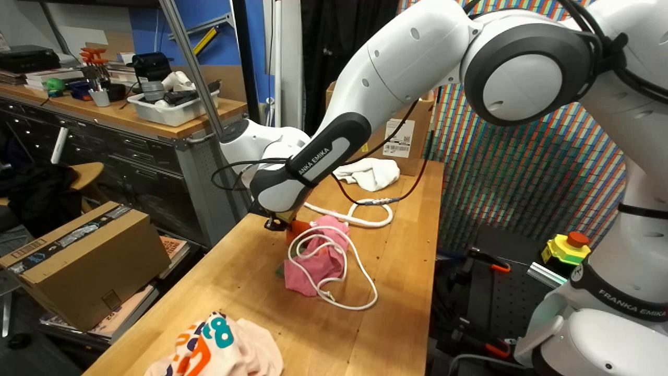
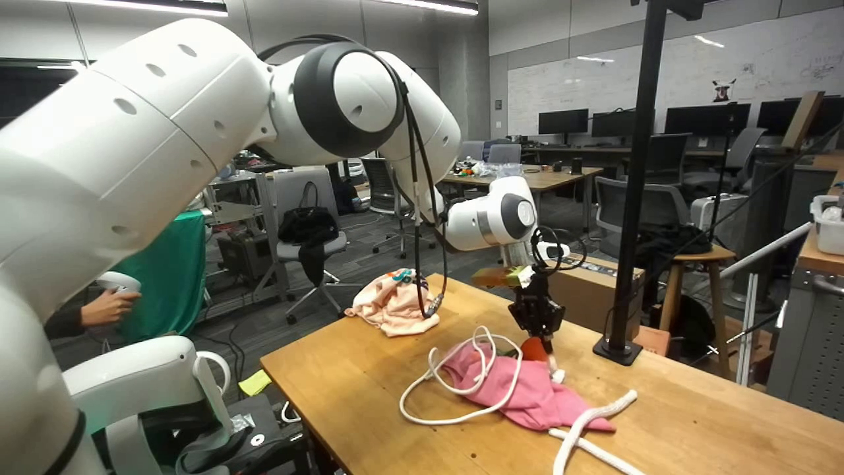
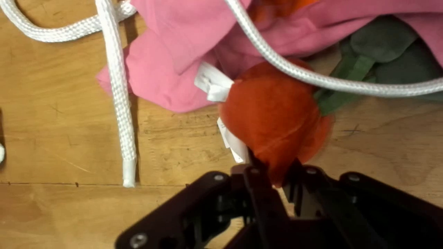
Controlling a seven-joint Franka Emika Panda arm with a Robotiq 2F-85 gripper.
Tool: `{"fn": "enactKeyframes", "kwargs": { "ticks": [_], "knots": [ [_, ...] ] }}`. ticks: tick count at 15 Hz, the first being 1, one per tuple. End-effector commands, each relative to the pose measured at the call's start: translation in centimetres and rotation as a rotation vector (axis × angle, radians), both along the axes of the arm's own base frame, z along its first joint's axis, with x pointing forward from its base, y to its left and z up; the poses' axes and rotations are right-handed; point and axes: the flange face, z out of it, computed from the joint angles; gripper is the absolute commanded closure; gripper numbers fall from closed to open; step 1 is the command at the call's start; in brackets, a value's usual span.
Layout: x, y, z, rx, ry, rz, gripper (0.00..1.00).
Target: Separate the items on the table
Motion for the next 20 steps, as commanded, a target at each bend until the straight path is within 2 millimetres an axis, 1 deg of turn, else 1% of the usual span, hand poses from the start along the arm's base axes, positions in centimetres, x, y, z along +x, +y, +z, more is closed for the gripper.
{"fn": "enactKeyframes", "kwargs": {
  "ticks": [1, 3, 6, 10, 14, 16, 17, 18, 20],
  "knots": [
    [0.8, 0.0, 0.9, -0.018, -0.013, 0.006, 0.96],
    [1.0, 0.4, 1.9, -0.002, -0.057, 0.004, 0.93],
    [1.7, 0.9, 4.5, 0.055, -0.166, -0.012, 0.93],
    [2.3, 1.5, 8.9, 0.146, -0.324, -0.051, 0.94],
    [2.2, 1.6, 12.8, 0.211, -0.451, -0.088, 0.94],
    [1.5, 1.5, 14.3, 0.232, -0.474, -0.096, 0.94],
    [0.9, 1.4, 14.8, 0.236, -0.462, -0.094, 0.94],
    [0.3, 1.3, 15.3, 0.232, -0.446, -0.089, 0.94],
    [-1.8, 1.2, 15.7, 0.219, -0.376, -0.083, 0.94]
  ]
}}
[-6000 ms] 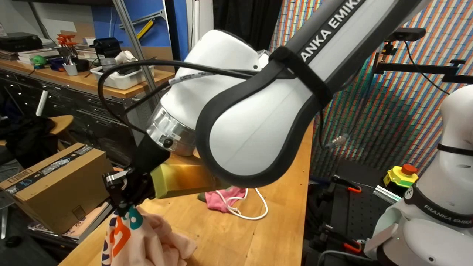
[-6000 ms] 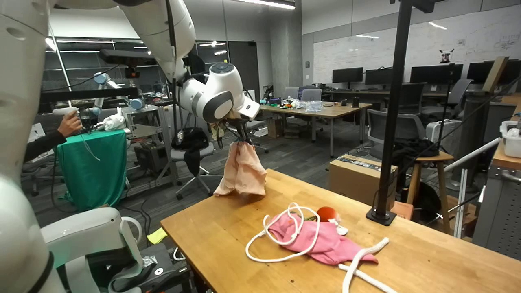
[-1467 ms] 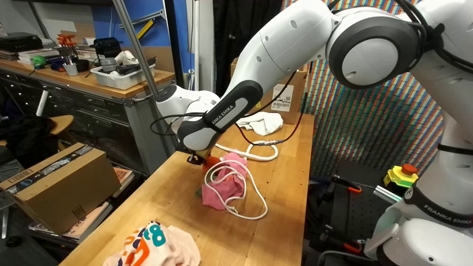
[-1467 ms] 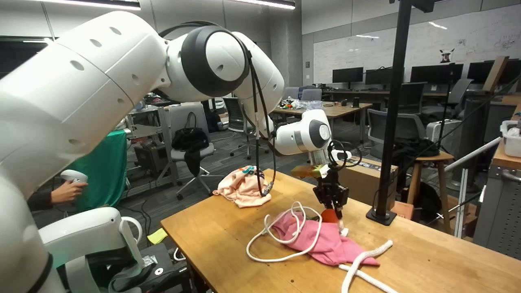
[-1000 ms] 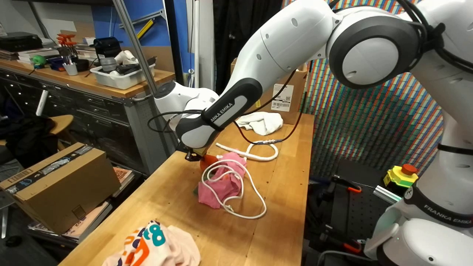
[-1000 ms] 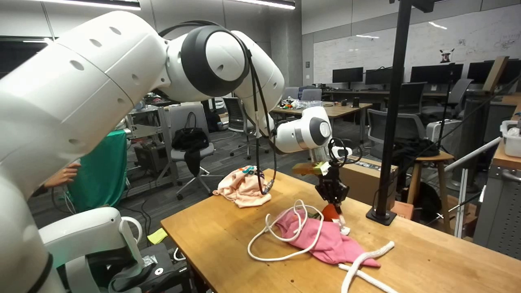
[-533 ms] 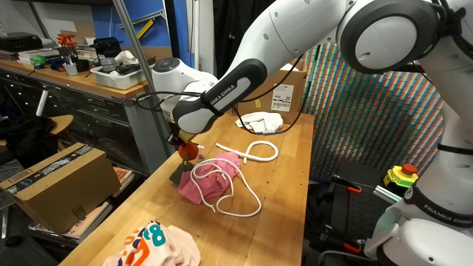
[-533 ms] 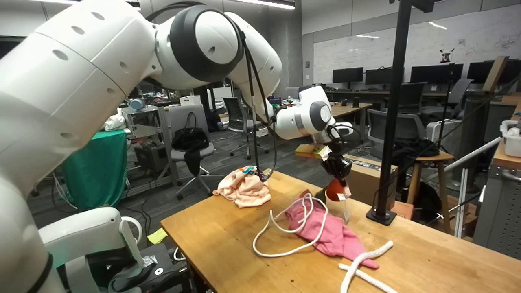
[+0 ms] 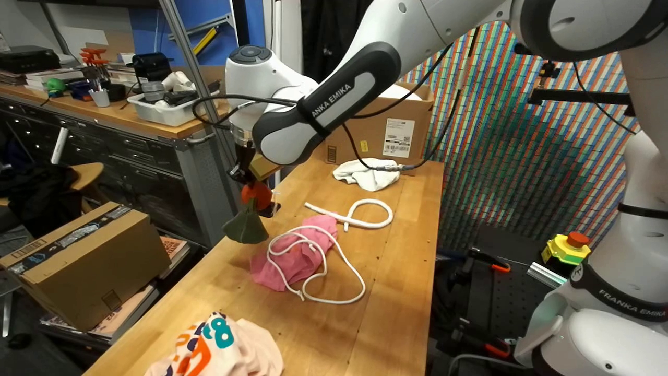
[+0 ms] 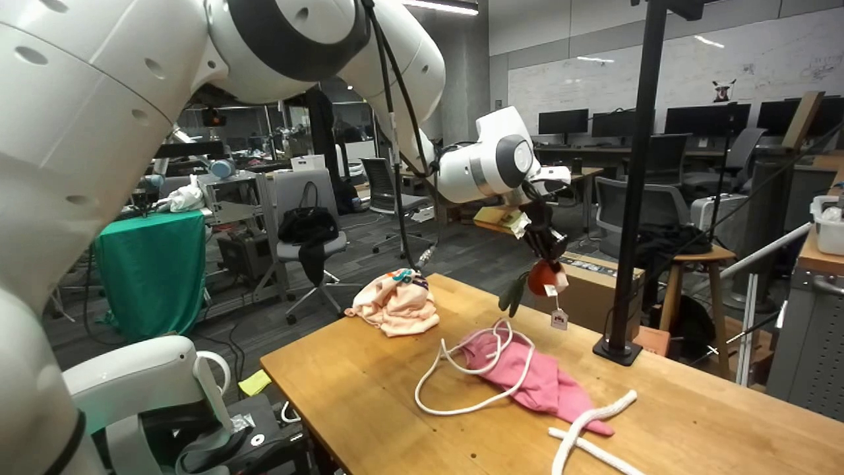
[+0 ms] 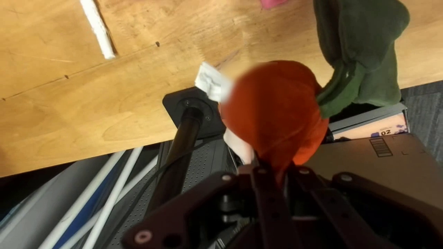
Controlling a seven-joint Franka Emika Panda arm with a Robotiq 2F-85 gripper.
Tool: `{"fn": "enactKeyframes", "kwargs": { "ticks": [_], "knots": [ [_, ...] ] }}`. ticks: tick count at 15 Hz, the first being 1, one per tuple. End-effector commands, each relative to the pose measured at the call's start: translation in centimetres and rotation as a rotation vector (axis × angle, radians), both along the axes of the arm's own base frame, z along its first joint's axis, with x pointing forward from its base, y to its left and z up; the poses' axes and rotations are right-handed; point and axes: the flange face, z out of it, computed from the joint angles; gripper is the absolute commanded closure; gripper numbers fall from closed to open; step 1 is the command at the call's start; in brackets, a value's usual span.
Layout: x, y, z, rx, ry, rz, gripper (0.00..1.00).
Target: Separate the items on the table
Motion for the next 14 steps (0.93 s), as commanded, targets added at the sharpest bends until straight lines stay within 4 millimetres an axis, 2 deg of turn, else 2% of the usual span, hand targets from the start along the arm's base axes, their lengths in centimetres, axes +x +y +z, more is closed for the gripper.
{"fn": "enactKeyframes", "kwargs": {
  "ticks": [1, 8, 14],
  "knots": [
    [-4.8, -0.3, 1.9, -0.005, 0.112, 0.014, 0.94],
    [-15.6, 1.2, 3.0, -0.094, 0.429, 0.148, 0.93],
    [-23.2, 3.3, 3.6, -0.101, 0.610, 0.257, 0.93]
  ]
}}
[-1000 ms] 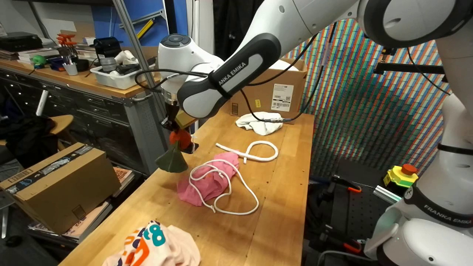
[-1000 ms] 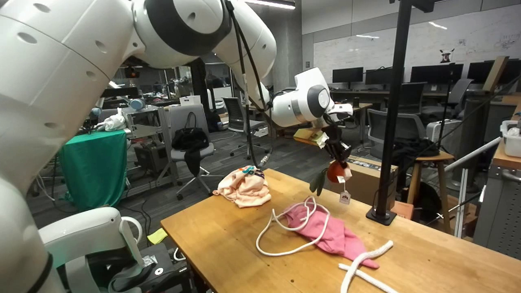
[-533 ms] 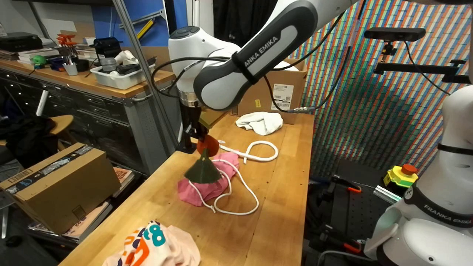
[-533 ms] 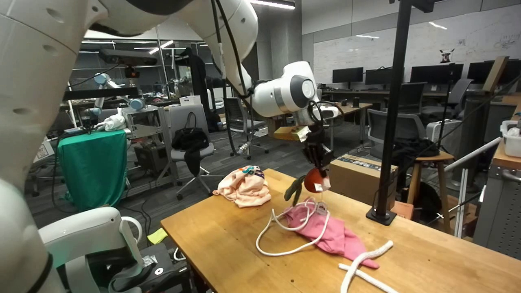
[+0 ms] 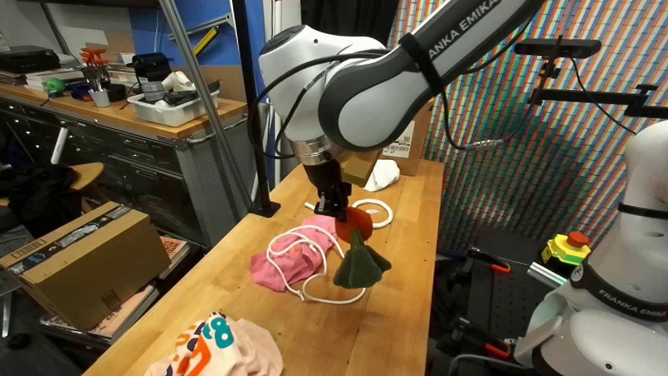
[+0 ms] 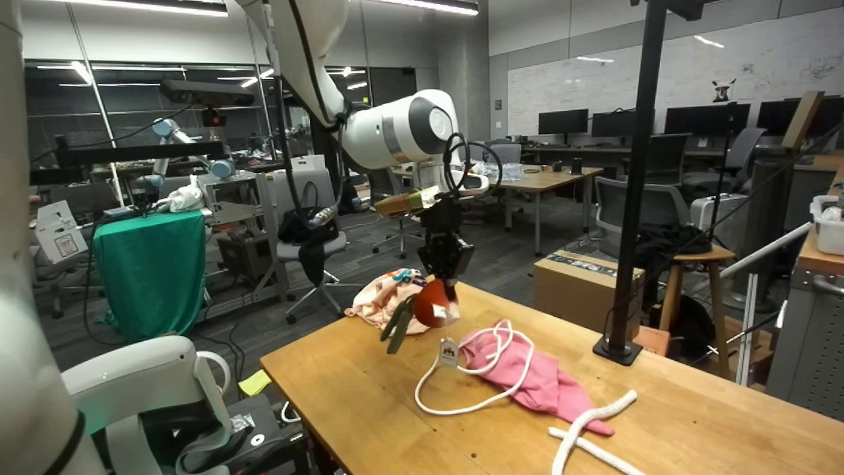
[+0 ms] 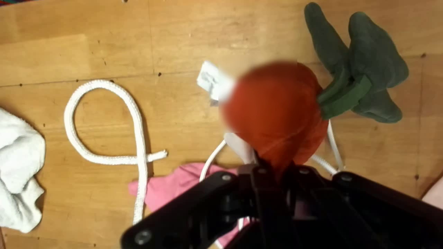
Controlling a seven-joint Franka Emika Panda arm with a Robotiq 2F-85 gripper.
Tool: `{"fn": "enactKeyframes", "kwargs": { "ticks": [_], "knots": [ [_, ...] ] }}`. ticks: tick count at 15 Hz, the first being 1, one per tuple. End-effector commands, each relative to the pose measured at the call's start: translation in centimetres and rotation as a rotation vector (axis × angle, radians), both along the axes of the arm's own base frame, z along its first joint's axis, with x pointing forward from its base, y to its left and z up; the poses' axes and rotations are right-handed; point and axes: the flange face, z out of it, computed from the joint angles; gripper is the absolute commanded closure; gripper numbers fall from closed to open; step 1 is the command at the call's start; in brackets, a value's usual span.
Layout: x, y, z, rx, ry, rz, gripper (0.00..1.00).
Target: Separate the items on the table
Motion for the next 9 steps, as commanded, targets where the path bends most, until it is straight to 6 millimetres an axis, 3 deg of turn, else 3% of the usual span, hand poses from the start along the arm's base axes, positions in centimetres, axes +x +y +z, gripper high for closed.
{"fn": "enactKeyframes", "kwargs": {
  "ticks": [1, 9],
  "knots": [
    [-5.0, 0.3, 0.8, 0.040, 0.102, 0.066, 0.93],
    [-13.2, 2.6, -3.5, 0.210, 0.276, 0.123, 0.93]
  ]
}}
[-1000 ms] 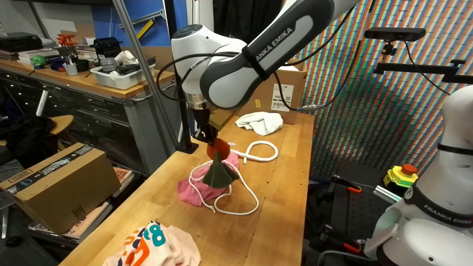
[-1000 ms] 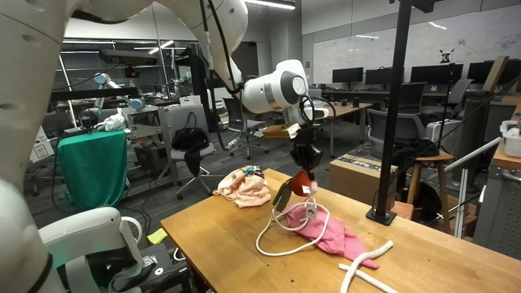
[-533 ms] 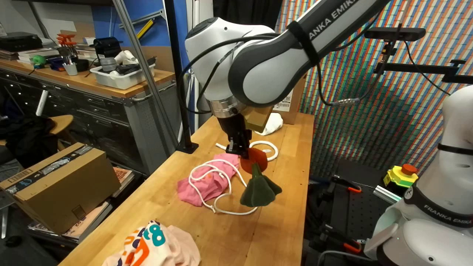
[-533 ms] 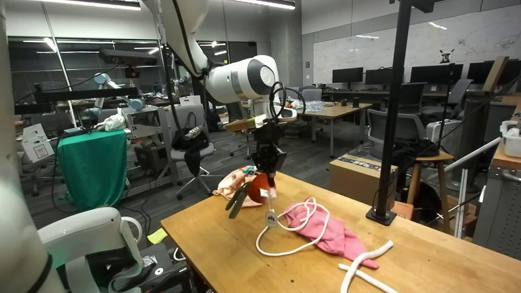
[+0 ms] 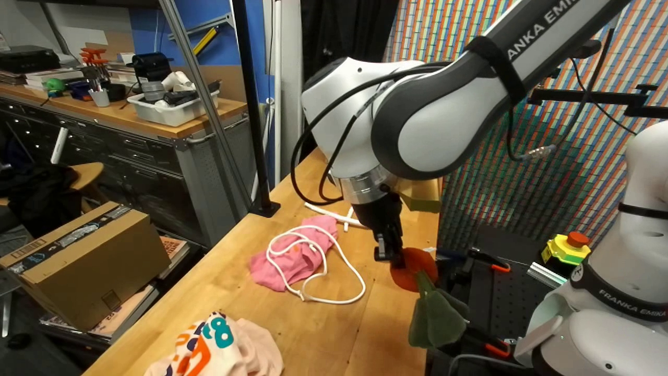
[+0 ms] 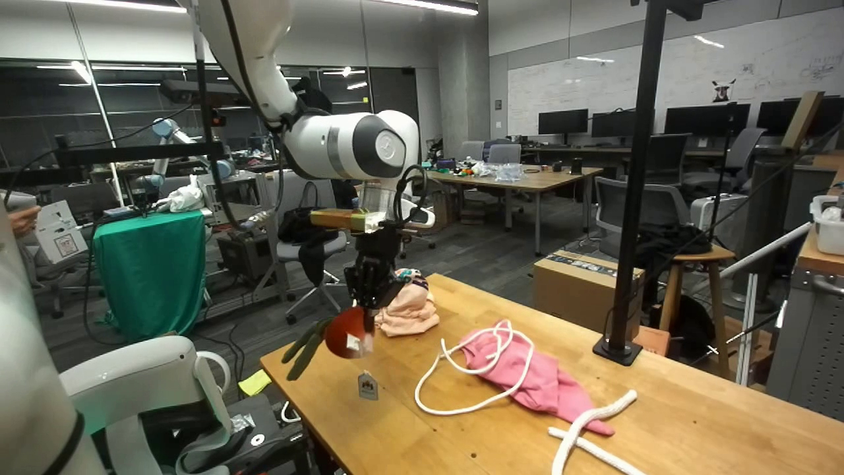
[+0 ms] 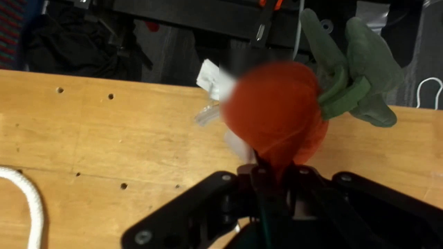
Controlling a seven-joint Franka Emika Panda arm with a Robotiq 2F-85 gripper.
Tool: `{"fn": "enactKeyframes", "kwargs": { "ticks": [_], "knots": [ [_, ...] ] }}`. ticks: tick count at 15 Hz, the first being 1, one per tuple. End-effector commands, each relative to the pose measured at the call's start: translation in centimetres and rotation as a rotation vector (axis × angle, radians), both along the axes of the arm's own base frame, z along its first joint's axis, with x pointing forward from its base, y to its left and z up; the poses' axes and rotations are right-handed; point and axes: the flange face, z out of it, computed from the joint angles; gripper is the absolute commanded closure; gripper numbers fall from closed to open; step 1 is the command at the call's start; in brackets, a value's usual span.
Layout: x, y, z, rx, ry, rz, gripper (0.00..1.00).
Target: Separate the items on the table
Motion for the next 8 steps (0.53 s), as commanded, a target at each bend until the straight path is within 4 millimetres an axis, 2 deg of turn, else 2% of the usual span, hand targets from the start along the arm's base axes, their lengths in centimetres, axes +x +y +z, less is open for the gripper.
{"fn": "enactKeyframes", "kwargs": {
  "ticks": [1, 8],
  "knots": [
    [-2.9, 0.8, -1.3, 0.104, 0.011, -0.032, 0.93],
    [-3.0, 4.1, -5.1, 0.338, -0.015, -0.294, 0.93]
  ]
}}
